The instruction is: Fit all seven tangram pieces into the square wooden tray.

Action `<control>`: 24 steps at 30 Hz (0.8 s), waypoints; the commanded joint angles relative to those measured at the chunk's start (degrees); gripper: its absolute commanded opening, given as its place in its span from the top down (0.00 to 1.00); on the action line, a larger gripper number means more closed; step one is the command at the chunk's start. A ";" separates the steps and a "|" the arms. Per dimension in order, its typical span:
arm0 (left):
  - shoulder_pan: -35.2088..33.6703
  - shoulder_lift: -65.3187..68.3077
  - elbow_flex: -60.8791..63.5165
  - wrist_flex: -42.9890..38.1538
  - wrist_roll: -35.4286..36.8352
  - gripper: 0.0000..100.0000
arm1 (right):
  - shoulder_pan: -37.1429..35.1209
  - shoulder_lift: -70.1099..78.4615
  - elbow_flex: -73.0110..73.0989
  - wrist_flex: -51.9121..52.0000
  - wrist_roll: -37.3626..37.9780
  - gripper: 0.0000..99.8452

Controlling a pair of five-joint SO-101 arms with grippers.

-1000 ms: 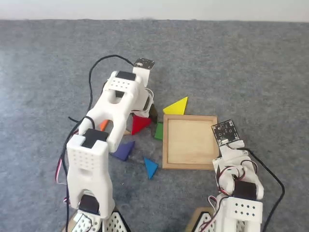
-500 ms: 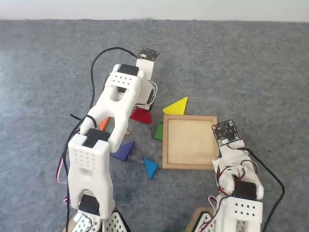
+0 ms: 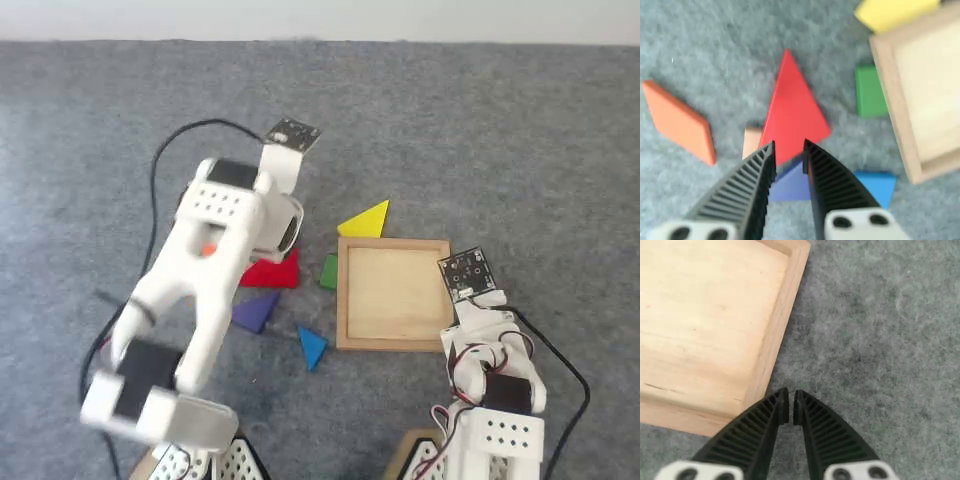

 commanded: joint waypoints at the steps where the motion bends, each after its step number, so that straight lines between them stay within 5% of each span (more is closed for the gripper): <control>1: 2.02 -12.92 9.27 -1.76 -3.25 0.92 | 0.04 -0.57 0.97 -1.10 -0.18 0.96; 7: -1.85 -16.62 11.91 -8.18 -4.57 0.75 | 0.04 -0.57 0.97 -1.10 -0.18 0.96; 16: -2.81 8.70 4.00 -12.84 -10.20 0.76 | 0.04 -0.57 0.97 -1.10 -0.18 0.96; 24: -2.81 18.73 -2.33 -5.98 -15.65 0.77 | 0.04 -0.57 0.97 -1.10 -0.18 0.96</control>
